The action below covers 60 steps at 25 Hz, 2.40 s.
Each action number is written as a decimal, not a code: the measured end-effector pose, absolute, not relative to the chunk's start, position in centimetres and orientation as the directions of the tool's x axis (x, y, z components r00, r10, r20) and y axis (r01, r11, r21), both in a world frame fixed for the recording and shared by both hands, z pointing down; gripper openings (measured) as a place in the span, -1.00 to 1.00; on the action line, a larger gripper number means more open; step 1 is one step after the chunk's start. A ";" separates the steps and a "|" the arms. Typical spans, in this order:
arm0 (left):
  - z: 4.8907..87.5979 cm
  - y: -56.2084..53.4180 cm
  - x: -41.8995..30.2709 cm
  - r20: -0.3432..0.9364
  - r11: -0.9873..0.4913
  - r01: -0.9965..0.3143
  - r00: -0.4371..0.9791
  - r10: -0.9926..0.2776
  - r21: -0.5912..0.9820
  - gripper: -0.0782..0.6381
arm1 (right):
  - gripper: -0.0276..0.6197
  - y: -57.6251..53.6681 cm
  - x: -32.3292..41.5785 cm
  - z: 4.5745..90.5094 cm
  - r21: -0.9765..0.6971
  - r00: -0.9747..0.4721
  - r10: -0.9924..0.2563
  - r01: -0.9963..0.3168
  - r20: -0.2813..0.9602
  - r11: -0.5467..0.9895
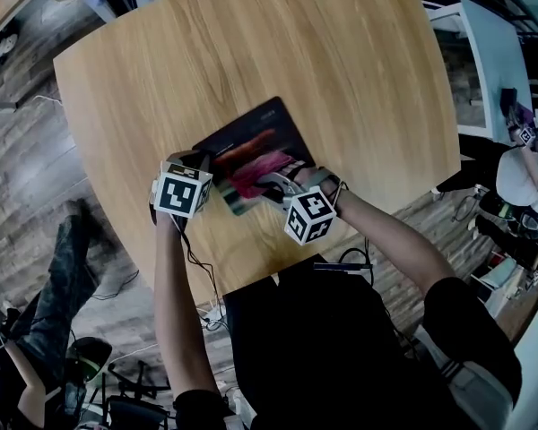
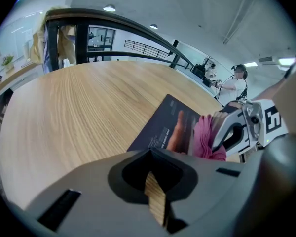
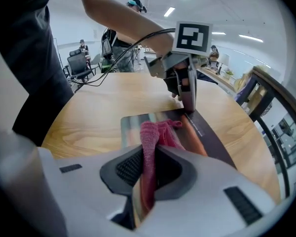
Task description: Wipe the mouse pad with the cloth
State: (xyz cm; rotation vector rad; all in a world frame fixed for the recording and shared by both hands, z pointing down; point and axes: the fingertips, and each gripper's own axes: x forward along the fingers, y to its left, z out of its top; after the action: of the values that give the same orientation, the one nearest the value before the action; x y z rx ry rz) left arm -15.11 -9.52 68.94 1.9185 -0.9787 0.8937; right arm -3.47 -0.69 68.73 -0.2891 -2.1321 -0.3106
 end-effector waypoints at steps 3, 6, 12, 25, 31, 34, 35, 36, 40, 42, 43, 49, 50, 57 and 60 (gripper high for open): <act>68.9 -9.6 -15.2 0.845 -0.392 -0.870 0.432 -0.314 0.299 -0.72 | -0.73 0.8 -2.2 68.7 0.095 -0.533 0.106 0.336 0.839 0.937; 69.0 -9.7 -15.3 0.851 -0.390 -0.875 0.419 -0.316 0.287 -0.72 | -0.73 2.0 -1.0 68.8 0.080 -0.532 0.122 0.342 0.838 0.936; 69.1 -9.7 -15.3 0.860 -0.381 -0.883 0.403 -0.314 0.274 -0.72 | -0.73 4.9 1.8 69.2 0.025 -0.508 0.175 0.362 0.843 0.932; 68.9 -9.6 -15.1 0.855 -0.364 -0.884 0.414 -0.314 0.294 -0.72 | -0.73 -8.6 -1.0 58.5 -0.098 -0.820 0.008 -0.059 0.573 0.993; 68.8 -9.5 -14.9 0.854 -0.359 -0.885 0.415 -0.314 0.298 -0.72 | -0.73 -18.1 -5.0 56.9 0.064 -0.820 -0.138 -0.123 0.555 0.990; 68.7 -9.5 -14.7 0.854 -0.359 -0.884 0.415 -0.313 0.298 -0.72 | -0.73 -20.1 -5.9 59.9 0.221 -0.754 -0.174 -0.039 0.633 0.974; 68.7 -9.6 -14.7 0.853 -0.358 -0.884 0.417 -0.315 0.300 -0.72 | -0.73 -20.1 -6.0 61.3 0.266 -0.725 -0.170 0.018 0.668 0.964; 68.7 -9.6 -14.7 0.851 -0.355 -0.885 0.418 -0.318 0.303 -0.72 | -0.73 -19.8 -6.2 62.7 0.295 -0.696 -0.156 0.085 0.701 0.952; 68.5 -9.7 -14.7 0.841 -0.344 -0.884 0.429 -0.329 0.317 -0.72 | -0.73 -16.9 -5.8 67.4 0.325 -0.591 -0.076 0.327 0.803 0.887; 68.5 -9.8 -14.6 0.838 -0.344 -0.882 0.434 -0.331 0.321 -0.72 | -0.73 -15.8 -5.3 68.4 0.330 -0.567 -0.062 0.383 0.821 0.863; 68.5 -9.8 -14.7 0.837 -0.343 -0.882 0.435 -0.331 0.322 -0.72 | -0.73 -15.5 -5.2 68.6 0.329 -0.564 -0.057 0.393 0.824 0.859; 68.7 -9.7 -14.9 0.840 -0.336 -0.886 0.428 -0.334 0.318 -0.72 | -0.73 -14.1 -3.9 69.0 0.303 -0.544 -0.024 0.431 0.839 0.850; 68.7 -9.7 -14.9 0.841 -0.335 -0.888 0.425 -0.335 0.315 -0.72 | -0.73 -13.9 -3.6 69.0 0.301 -0.542 -0.020 0.435 0.840 0.849; 68.7 -9.7 -15.2 0.849 -0.329 -0.897 0.403 -0.341 0.294 -0.72 | -0.73 -12.3 -1.6 69.0 0.295 -0.529 -0.006 0.464 0.848 0.836; 68.6 -9.8 -15.3 0.848 -0.320 -0.901 0.399 -0.349 0.293 -0.72 | -0.73 -11.7 -0.8 69.0 0.290 -0.526 0.000 0.469 0.851 0.834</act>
State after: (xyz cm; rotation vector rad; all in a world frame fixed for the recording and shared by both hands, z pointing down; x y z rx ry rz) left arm -15.30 -9.78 68.59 1.8601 -1.0756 0.8756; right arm -0.80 -11.71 68.99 -0.3434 -2.0530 -0.6171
